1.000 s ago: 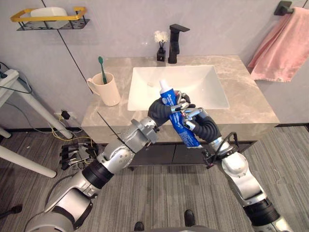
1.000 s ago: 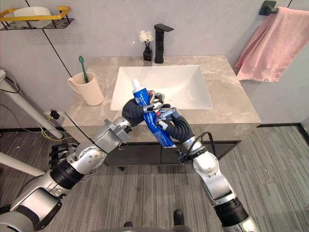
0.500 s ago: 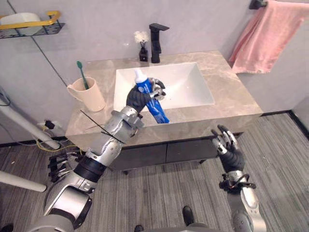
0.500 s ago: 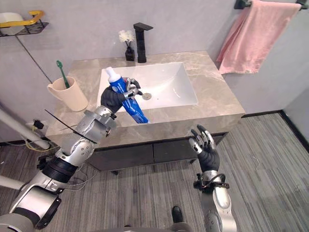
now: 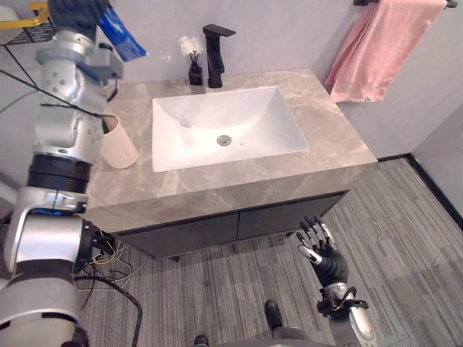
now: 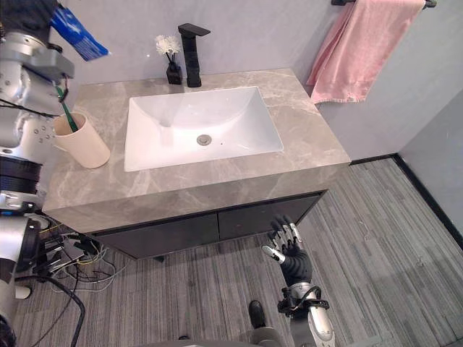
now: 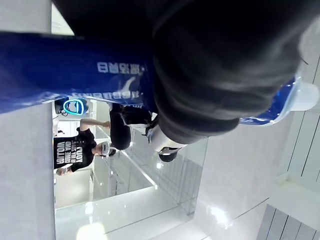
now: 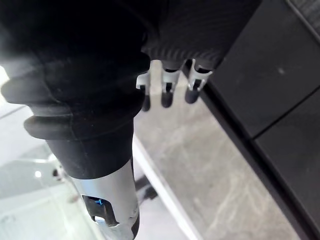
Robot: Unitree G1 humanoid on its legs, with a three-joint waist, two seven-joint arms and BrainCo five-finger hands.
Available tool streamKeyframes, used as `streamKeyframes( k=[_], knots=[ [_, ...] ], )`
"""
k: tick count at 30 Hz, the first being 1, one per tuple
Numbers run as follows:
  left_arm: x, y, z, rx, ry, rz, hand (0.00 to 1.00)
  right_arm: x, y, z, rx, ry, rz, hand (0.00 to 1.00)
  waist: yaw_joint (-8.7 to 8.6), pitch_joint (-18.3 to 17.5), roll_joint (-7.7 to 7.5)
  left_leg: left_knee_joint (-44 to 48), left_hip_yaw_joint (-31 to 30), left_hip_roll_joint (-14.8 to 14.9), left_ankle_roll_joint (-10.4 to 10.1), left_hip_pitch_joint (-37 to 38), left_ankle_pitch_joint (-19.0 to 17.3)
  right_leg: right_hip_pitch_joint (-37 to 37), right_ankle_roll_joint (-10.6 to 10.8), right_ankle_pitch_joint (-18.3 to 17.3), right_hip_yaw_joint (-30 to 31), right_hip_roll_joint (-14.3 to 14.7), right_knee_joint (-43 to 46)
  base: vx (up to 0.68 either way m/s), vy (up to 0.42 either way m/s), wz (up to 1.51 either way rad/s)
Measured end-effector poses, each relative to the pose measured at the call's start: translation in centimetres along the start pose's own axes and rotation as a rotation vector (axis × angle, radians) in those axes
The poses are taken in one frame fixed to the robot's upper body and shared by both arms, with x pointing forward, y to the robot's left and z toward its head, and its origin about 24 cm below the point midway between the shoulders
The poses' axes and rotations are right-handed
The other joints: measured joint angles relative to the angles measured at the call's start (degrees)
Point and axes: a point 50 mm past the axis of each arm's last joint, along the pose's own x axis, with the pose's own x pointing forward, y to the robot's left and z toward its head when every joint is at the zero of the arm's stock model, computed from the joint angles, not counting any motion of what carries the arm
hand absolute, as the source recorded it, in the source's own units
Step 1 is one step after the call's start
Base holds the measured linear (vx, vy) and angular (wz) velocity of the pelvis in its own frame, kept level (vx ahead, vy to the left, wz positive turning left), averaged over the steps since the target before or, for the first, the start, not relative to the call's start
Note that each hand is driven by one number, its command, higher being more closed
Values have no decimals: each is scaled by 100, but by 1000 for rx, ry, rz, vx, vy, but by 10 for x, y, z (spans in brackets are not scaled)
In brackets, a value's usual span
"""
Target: Organize washtable
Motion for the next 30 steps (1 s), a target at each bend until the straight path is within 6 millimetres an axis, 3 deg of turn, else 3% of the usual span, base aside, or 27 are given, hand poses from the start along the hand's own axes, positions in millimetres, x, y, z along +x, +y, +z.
streamKeyframes(
  k=[6, 10, 12, 16, 20, 30],
  knots=[
    [0, 3, 2, 14, -8, 24, 100, 1, 1, -1, -5, 6, 7, 0, -4, 10, -32, 119, 9, 0, -5, -33, -66, -19, 1, -5, 12, -1, 39, -7, -2, -2],
    [2, 2, 5, 41, -27, 19, 100, 7, 5, 1, -6, -8, 29, 0, -123, 244, -113, 393, 2, -63, 40, -46, -158, -683, 64, -747, 11, 23, 1698, -52, -14, 0],
    [2, 1, 5, 60, -28, 15, 100, 7, 4, 1, -12, -6, 27, 0, -123, 247, -171, 394, -7, -171, 47, -7, -160, -746, 56, -932, 5, -76, 1937, -72, -2, 7],
    [2, 3, 9, 94, -47, 18, 100, 5, 0, 0, -34, 14, 24, 0, -96, 241, -83, 378, -163, -180, 56, -205, -160, -615, 7, -802, -162, -148, 1512, -74, 17, 17],
    [3, 21, 21, 143, -70, 59, 100, 4, -3, 1, -56, 22, 27, 0, 19, 230, -57, 305, -180, -126, 59, -348, -28, -483, 20, -355, -263, -132, 795, 42, 0, 9],
    [-8, 46, 13, 171, -26, 139, 100, 1, -2, -1, -71, 33, 41, 0, 35, 168, -24, 292, -405, -91, 42, -391, -11, -109, -19, -235, -544, -147, 210, 54, -1, 12]
  ],
)
